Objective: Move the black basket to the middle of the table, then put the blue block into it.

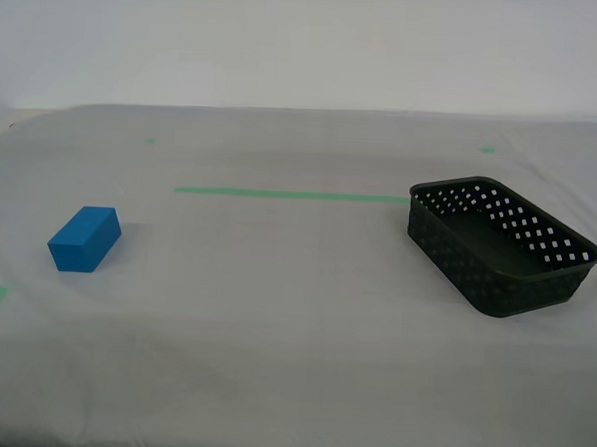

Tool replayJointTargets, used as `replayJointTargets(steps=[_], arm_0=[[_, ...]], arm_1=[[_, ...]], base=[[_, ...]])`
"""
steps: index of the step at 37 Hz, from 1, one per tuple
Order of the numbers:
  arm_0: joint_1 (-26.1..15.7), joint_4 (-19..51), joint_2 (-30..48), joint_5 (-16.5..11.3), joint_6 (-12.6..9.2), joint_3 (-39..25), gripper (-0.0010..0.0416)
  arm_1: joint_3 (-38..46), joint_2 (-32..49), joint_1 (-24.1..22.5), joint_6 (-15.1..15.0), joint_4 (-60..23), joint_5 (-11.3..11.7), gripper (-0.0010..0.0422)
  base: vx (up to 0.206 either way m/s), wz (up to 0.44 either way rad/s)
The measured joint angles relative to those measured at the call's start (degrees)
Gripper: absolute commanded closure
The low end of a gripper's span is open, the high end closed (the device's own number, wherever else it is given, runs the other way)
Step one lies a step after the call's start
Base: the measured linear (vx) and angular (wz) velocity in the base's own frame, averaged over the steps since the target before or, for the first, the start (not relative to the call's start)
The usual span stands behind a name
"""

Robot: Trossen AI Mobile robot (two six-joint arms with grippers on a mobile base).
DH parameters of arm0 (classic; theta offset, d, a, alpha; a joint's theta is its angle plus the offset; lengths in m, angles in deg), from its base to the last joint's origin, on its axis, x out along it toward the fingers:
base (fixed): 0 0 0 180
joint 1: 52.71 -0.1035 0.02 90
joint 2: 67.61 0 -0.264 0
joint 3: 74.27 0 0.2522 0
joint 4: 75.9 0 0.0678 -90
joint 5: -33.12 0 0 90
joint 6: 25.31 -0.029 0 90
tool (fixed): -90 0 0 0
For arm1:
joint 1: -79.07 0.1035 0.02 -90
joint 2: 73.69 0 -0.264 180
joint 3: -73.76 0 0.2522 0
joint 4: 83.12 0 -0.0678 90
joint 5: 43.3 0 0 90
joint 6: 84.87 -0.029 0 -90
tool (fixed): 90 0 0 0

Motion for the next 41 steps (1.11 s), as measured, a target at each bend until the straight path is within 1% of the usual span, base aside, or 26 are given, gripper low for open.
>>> replayJointTargets(steps=[41], arm_0=[[0.00,0.42,0.00,0.00,0.00,0.00,0.0405]], arm_1=[[0.00,0.00,0.00,-0.02,-0.70,0.00,0.0412]], base=[[0.000,0.000]])
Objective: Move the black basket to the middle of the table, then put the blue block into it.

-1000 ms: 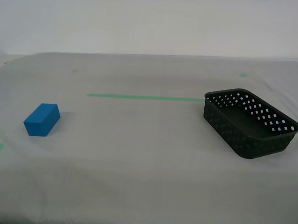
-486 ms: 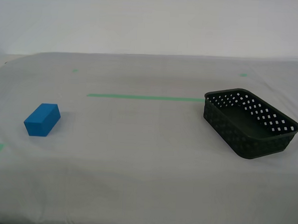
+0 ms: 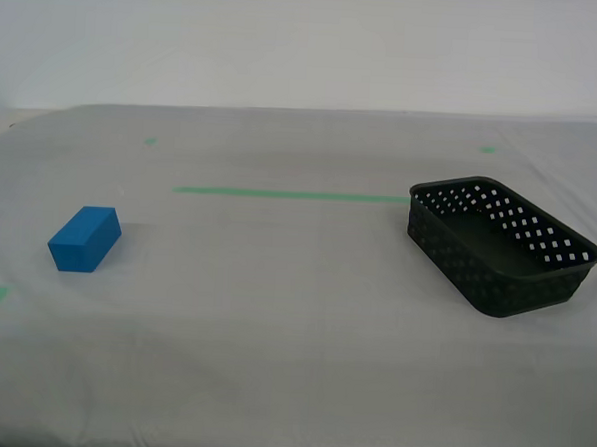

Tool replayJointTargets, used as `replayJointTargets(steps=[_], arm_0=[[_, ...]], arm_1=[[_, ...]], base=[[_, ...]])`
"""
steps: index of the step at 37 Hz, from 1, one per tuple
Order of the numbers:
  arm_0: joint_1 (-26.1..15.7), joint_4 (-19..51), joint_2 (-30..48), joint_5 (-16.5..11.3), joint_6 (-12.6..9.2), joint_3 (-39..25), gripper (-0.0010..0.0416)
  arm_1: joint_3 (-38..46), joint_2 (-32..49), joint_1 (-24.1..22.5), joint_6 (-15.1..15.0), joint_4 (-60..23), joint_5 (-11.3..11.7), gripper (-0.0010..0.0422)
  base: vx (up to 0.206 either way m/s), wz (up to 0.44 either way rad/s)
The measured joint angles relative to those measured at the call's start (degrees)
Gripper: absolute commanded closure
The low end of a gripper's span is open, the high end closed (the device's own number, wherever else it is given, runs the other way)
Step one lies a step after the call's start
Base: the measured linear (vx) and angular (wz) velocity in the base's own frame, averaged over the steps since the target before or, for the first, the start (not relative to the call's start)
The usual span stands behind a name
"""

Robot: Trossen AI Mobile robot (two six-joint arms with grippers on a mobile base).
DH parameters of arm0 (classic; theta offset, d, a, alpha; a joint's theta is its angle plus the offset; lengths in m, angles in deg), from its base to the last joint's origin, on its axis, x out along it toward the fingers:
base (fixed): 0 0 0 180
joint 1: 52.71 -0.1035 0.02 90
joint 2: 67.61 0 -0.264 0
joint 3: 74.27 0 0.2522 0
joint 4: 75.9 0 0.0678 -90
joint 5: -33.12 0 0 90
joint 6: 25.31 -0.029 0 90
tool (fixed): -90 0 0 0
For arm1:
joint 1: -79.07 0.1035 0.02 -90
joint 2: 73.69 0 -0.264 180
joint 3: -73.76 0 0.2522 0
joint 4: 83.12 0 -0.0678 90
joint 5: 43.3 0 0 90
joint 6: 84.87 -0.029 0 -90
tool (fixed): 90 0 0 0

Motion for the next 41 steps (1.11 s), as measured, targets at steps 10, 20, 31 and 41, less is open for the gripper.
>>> replayJointTargets(steps=[10,20,31,41], arm_0=[[-0.02,0.00,0.00,0.00,0.00,0.00,0.0406],[-0.02,0.00,0.00,0.00,0.00,0.00,0.0406],[-0.02,0.00,0.00,0.00,0.00,0.00,0.0405],[-0.02,0.00,0.00,0.00,0.00,0.00,0.0406]], arm_1=[[0.00,0.00,0.00,0.02,0.02,0.00,0.0412],[0.00,0.00,0.00,0.02,0.00,0.00,0.0412],[0.00,0.00,0.00,0.02,0.00,0.00,0.0412],[0.00,0.00,0.00,0.02,0.00,0.00,0.0412]], base=[[0.000,0.000],[0.000,0.000],[0.000,0.000],[0.000,0.000]])
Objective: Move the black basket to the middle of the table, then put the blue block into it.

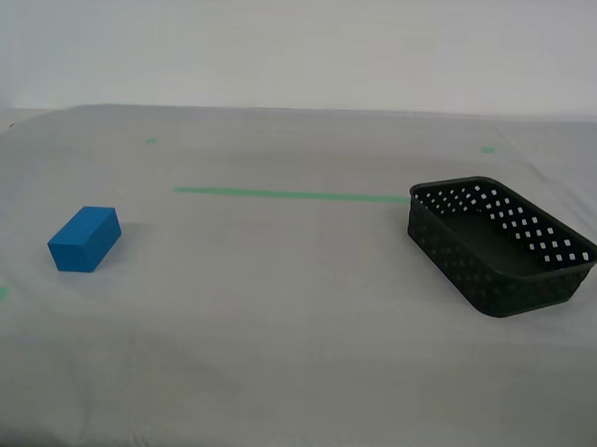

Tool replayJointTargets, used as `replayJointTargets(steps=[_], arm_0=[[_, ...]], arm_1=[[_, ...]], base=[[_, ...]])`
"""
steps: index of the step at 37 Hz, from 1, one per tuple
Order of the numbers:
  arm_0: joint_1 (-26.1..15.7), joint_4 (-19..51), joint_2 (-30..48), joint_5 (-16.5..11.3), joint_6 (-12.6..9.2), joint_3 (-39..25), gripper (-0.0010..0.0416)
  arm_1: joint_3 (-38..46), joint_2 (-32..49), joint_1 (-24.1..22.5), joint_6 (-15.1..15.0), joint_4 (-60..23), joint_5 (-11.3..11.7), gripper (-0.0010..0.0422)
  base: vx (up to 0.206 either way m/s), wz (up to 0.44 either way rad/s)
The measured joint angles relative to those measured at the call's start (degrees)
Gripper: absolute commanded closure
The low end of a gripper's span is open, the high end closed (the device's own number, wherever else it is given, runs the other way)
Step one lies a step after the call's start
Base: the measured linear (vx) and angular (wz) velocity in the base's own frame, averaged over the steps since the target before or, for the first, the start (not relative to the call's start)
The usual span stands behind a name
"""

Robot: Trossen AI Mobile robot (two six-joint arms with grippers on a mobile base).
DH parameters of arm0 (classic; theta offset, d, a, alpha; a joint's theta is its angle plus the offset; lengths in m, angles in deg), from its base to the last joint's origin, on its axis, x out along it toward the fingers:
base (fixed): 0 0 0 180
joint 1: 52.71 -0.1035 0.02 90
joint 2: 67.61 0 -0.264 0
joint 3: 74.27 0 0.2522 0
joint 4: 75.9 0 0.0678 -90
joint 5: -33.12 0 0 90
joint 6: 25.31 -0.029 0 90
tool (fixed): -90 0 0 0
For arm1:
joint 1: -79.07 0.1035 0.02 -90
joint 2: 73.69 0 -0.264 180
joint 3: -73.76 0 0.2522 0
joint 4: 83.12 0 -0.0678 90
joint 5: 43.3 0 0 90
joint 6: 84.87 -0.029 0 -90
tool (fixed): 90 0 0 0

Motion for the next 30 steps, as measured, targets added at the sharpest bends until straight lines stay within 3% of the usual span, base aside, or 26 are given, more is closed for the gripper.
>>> replayJointTargets(steps=[30], arm_0=[[0.02,0.02,0.00,0.00,0.17,0.00,0.0406]], arm_1=[[0.00,0.00,0.00,0.00,0.00,0.00,0.0412]], base=[[0.000,0.000]])
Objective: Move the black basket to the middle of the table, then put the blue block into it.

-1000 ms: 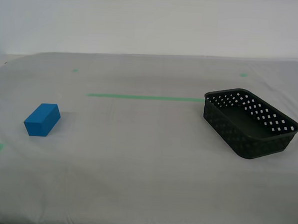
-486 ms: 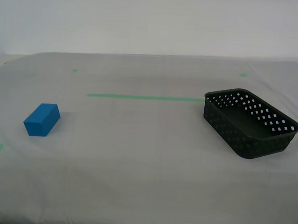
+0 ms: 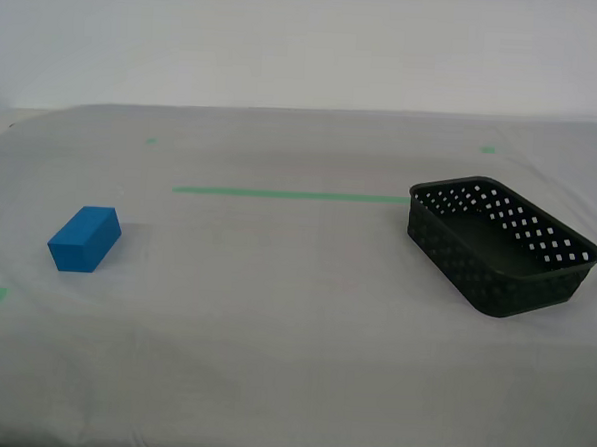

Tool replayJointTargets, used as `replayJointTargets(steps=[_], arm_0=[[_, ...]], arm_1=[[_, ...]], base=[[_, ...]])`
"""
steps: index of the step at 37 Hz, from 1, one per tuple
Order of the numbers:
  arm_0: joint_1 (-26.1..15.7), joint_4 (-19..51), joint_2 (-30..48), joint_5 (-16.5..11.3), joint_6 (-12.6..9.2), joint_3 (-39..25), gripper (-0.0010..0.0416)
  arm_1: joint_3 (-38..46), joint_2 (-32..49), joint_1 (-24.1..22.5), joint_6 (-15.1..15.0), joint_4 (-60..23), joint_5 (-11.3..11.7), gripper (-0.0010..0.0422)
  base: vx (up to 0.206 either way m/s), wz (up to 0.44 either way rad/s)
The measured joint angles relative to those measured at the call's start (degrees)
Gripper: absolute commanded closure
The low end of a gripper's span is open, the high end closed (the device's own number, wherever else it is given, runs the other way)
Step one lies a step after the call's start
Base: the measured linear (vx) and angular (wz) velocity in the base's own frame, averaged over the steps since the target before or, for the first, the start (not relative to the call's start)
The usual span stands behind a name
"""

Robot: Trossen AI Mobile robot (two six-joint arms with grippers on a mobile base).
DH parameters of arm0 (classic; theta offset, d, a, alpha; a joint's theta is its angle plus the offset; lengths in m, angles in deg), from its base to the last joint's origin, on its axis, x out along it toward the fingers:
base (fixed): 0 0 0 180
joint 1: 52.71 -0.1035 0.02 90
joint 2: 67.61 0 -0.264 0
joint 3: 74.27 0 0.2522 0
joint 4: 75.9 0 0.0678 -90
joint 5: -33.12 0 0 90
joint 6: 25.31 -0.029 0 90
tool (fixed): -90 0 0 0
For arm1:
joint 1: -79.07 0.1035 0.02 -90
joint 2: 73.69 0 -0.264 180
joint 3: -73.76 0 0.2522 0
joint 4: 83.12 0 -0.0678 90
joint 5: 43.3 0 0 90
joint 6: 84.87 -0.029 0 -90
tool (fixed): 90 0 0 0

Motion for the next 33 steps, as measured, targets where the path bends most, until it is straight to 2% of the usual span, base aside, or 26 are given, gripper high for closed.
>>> replayJointTargets(steps=[8,15,26,33], arm_0=[[0.00,6.05,-0.04,0.00,0.00,-3.82,0.0406],[-0.02,14.05,-0.04,0.00,0.02,-7.87,0.0406],[-0.02,35.45,-0.02,-0.02,0.02,-15.21,0.0406],[-0.02,46.49,-0.02,-0.39,0.02,-19.32,0.0406]], arm_1=[[0.00,0.00,0.00,0.00,0.00,0.00,0.0412],[0.00,0.00,0.00,0.00,0.00,0.00,0.0412],[0.00,0.00,0.00,-0.02,0.00,0.00,0.0412],[0.00,0.00,0.00,0.00,0.02,0.00,0.0412]], base=[[0.000,0.000],[0.000,0.000],[0.000,0.000],[0.000,0.000]])
